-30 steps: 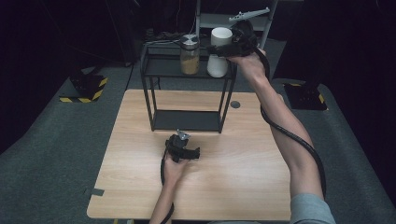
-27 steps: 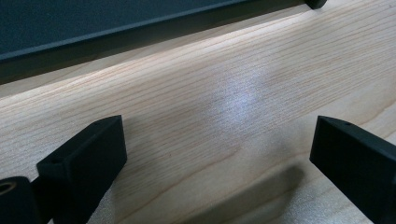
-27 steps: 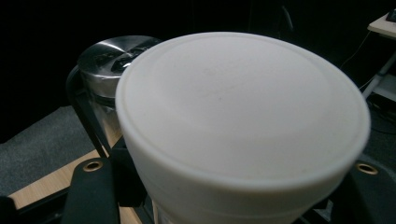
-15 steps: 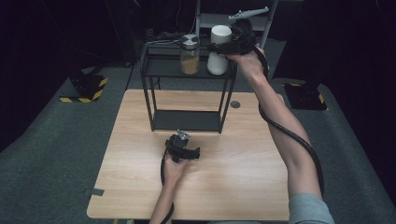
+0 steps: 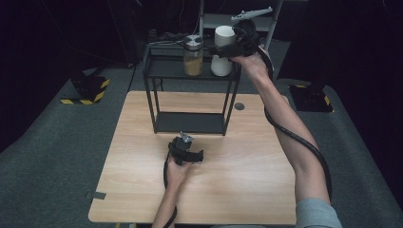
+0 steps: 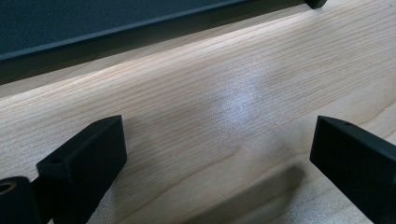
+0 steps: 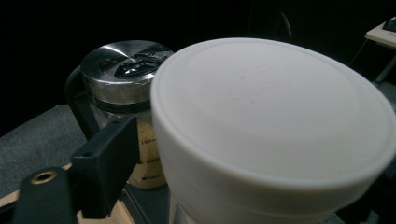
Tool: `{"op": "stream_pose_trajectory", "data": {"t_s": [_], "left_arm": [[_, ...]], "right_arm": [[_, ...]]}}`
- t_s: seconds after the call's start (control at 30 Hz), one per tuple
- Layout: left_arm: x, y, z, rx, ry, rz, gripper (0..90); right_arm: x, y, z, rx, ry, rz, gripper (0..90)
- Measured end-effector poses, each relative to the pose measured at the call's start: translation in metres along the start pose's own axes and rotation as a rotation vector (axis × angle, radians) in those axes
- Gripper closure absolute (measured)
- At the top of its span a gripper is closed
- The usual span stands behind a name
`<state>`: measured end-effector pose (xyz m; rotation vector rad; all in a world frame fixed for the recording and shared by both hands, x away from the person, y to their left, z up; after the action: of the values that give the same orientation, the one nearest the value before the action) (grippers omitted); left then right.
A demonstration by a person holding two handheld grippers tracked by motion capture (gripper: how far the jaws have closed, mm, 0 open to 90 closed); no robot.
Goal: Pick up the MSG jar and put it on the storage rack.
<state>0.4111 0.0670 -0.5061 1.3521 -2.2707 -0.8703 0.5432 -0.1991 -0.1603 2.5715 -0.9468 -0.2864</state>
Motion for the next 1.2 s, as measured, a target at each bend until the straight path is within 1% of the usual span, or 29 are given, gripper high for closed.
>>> {"op": "stream_pose_trajectory", "data": {"t_s": [0.07,0.2,0.5,0.53,0.67,0.8,0.9,0.93,0.97,1.1,1.17,1.2], "left_arm": [[0.0,0.0,0.0,0.001,0.001,0.001,3.8],[0.0,0.0,0.0,0.002,0.003,0.001,3.8],[0.0,0.0,0.0,0.002,0.002,0.001,3.8],[0.0,0.0,0.0,0.001,0.001,0.001,3.8],[0.0,0.0,0.0,0.001,0.0,0.001,3.8],[0.0,0.0,0.0,0.0,0.0,-0.001,3.8],[0.001,0.0,0.0,-0.001,-0.003,-0.003,3.8],[0.001,0.0,0.0,-0.001,-0.002,-0.003,3.8],[0.001,0.0,0.0,-0.001,-0.003,-0.003,3.8],[0.001,0.0,0.0,-0.002,-0.004,-0.004,3.8],[0.001,0.0,0.0,-0.002,-0.006,-0.005,3.8],[0.001,0.0,0.0,-0.002,-0.007,-0.007,3.8]], "right_arm": [[-0.003,0.001,0.001,0.011,0.008,0.008,10.0],[-0.004,0.003,0.003,0.02,0.006,0.018,7.4],[-0.001,0.014,0.012,0.044,0.01,0.016,7.0],[0.0,0.018,0.014,0.051,0.01,0.013,7.0],[0.001,0.024,0.018,0.063,0.012,0.006,7.2],[0.002,0.033,0.024,0.074,0.018,0.002,7.4],[0.004,0.039,0.031,0.084,0.011,-0.001,7.5],[0.006,0.044,0.035,0.09,0.009,-0.002,7.6],[0.006,0.044,0.035,0.09,0.009,-0.002,7.6],[0.008,0.055,0.047,0.103,0.017,-0.001,7.7],[0.008,0.057,0.05,0.103,0.017,-0.002,7.8],[0.009,0.061,0.055,0.103,0.019,-0.005,7.8]]}}
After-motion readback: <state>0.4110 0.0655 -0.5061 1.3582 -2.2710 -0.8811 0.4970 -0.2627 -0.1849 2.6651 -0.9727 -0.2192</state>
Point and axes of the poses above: each handheld gripper's, and its own axes: y roughly backward along the jaws, z roughly out of its underside, x roughly to its right, the point moved 7 cm from there along -y, roughly forward along the jaws, and after that the axes turned 7 degrees about -y, right-handed, at the moved point
